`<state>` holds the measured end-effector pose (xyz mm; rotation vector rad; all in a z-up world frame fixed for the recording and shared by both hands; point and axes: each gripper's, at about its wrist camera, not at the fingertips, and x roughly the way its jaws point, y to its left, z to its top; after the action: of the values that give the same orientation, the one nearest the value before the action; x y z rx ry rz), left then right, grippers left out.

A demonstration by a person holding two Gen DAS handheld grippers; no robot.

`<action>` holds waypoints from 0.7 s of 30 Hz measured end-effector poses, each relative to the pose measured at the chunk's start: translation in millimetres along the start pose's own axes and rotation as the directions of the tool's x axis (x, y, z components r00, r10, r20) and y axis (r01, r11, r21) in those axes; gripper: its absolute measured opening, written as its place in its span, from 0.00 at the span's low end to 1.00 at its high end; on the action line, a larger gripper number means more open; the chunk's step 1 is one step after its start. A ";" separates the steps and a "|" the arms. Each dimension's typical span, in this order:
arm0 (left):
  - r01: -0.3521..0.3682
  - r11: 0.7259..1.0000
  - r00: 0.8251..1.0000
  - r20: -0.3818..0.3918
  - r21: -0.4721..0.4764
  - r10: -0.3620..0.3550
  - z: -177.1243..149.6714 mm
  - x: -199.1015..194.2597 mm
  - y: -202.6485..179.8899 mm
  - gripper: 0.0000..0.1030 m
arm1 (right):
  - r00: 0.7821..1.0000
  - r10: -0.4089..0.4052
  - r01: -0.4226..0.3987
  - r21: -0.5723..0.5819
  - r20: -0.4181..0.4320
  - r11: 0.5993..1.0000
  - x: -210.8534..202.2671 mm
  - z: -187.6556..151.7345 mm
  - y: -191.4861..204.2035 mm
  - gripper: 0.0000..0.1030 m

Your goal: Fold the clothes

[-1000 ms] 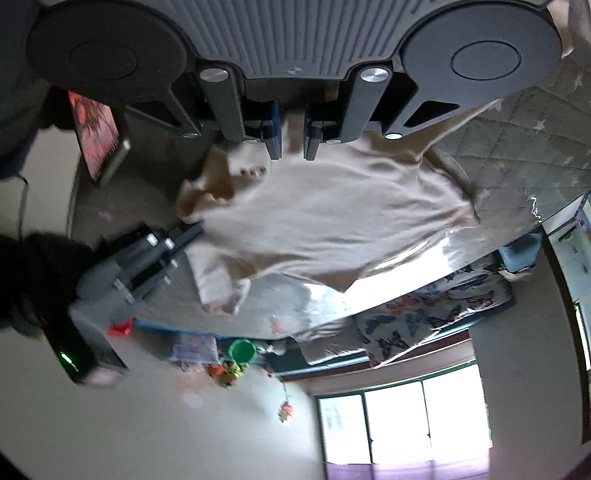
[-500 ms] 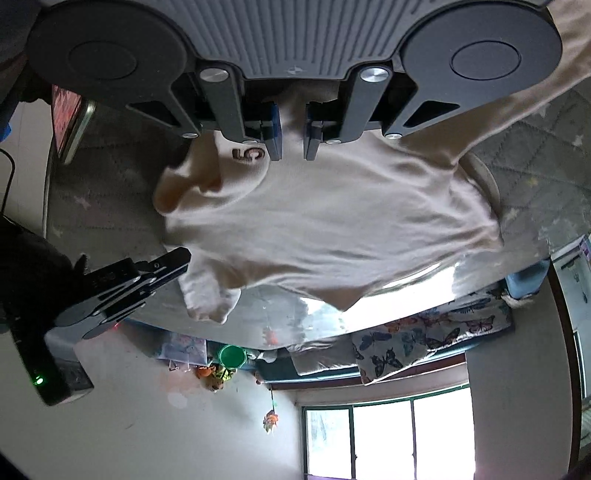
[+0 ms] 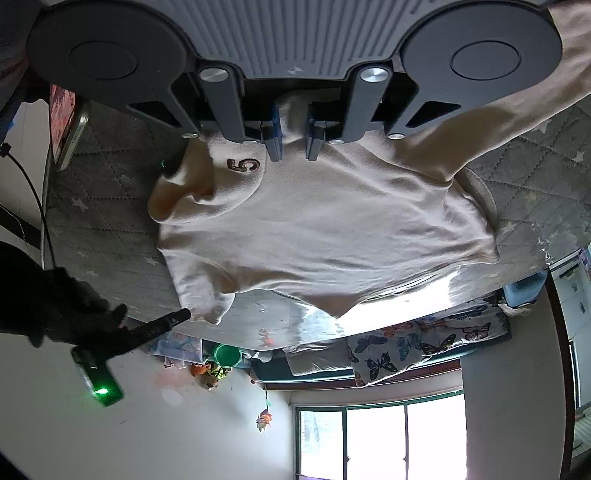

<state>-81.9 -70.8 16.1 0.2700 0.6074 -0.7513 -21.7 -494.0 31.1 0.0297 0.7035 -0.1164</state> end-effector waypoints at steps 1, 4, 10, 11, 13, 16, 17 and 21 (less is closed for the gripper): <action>0.000 1.000 1.000 0.000 -0.001 0.000 -0.4 -0.1 0.3 0.15 | 1.000 -0.016 0.016 0.039 -0.006 0.999 8.2 3.6 -9.3 0.31; -0.002 1.000 1.000 0.000 -0.005 0.002 -1.1 -0.3 0.5 0.15 | 0.998 -0.061 0.063 0.110 -0.025 0.992 26.9 9.5 -26.2 0.32; -0.003 1.000 1.000 -0.001 -0.011 0.003 -1.3 -0.1 1.3 0.15 | 0.995 -0.088 0.092 0.134 -0.035 0.987 44.4 2.5 -31.7 0.27; -0.002 1.000 1.000 -0.001 -0.010 0.002 -1.3 0.0 1.7 0.15 | 0.995 -0.094 0.097 0.135 -0.032 0.986 44.2 2.0 -32.1 0.22; -0.001 1.000 1.000 -0.001 -0.008 0.001 -1.3 0.0 2.0 0.15 | 0.992 -0.121 0.124 0.135 -0.026 0.983 42.3 0.8 -33.5 0.08; 0.001 1.000 1.000 0.000 -0.008 -0.001 -1.7 -0.2 2.7 0.15 | 0.979 -0.202 0.203 0.125 -0.023 0.971 35.8 0.7 -35.8 0.07; 0.001 1.000 1.000 0.001 -0.008 -0.001 -2.1 -0.2 2.8 0.15 | 0.976 -0.217 0.218 0.123 -0.026 0.968 34.9 -0.5 -37.0 0.07; 0.004 1.000 1.000 0.006 -0.015 -0.004 -2.9 0.4 3.6 0.15 | 0.970 -0.238 0.241 0.092 -0.045 0.966 34.0 -5.9 -39.1 0.09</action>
<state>-80.3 -67.2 13.6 0.2525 0.6084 -0.7510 -4.3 -535.8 5.1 0.0395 0.7329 -0.3832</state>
